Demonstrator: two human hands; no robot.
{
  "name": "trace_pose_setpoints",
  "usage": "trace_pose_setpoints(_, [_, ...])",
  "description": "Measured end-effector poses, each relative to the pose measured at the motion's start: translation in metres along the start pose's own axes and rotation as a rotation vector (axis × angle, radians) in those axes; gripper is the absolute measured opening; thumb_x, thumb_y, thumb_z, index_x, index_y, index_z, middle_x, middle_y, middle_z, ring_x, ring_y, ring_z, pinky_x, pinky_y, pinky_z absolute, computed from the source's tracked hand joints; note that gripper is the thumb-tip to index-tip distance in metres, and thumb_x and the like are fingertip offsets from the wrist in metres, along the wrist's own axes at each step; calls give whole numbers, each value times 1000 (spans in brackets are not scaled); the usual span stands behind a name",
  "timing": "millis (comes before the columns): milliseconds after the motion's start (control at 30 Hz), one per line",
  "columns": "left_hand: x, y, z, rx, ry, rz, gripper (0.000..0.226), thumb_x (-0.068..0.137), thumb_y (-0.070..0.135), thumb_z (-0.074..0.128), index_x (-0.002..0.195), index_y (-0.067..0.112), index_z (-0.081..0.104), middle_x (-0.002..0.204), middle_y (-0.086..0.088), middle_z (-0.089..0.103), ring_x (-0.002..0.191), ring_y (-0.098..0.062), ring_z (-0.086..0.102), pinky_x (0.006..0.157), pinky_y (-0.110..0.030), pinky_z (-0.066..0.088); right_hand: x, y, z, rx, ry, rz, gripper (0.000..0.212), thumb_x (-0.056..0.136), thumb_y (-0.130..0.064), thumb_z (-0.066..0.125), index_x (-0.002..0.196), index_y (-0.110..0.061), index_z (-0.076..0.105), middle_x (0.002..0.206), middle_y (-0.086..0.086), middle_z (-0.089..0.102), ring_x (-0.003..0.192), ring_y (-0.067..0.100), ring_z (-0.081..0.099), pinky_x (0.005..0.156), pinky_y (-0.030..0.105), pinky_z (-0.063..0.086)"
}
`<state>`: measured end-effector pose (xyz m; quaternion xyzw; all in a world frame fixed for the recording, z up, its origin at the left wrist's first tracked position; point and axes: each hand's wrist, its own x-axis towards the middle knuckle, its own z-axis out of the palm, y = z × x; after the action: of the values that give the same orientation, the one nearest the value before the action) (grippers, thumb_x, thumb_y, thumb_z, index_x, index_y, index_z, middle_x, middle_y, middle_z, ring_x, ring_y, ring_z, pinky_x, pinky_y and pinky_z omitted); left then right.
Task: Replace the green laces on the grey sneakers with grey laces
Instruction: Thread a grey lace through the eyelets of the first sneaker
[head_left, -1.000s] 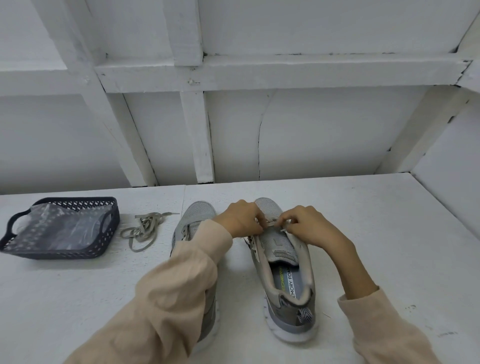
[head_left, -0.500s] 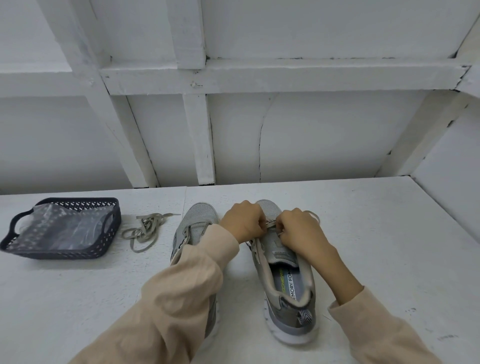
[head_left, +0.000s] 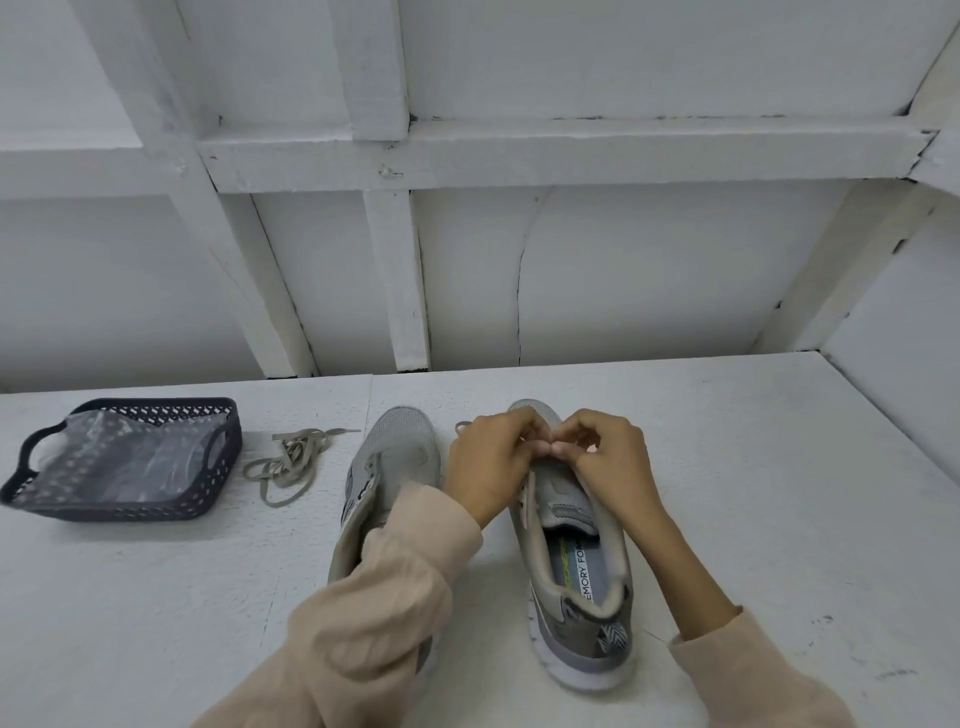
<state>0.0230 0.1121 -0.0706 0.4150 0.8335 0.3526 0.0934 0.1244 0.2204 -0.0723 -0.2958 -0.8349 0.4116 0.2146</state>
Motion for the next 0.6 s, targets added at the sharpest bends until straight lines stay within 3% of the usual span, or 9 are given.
trace_pose_setpoints(133, [3,-10,3,-484,7,-84,22,78,11,79,81,26,65,72,7,69,69,-1,62,73,-20,51,1,0,-4,408,-60,122,13,77,6,74,84,-5,72,74,3,70,69,8,64,73,22,54])
trace_pose_setpoints(267, [5,-14,4,-783,-38,-236,32,73,3,82,90,18,61,67,3,71,66,-5,65,66,-18,52,1,2,-7,556,-150,133,17,79,9,70,89,-5,73,74,2,73,70,4,68,68,15,54])
trace_pose_setpoints(467, [9,-18,3,-915,-122,-305,32,75,-7,76,94,11,58,61,5,70,59,-3,66,59,-15,51,10,11,-11,566,-269,123,20,77,4,72,92,-8,75,82,2,76,81,8,70,72,16,53])
trace_pose_setpoints(600, [10,-22,5,-901,-136,-318,30,74,-7,77,89,11,58,62,4,71,58,-3,66,59,-15,51,16,5,-18,534,-344,121,17,78,9,70,91,-1,71,69,-4,73,66,2,66,58,11,48])
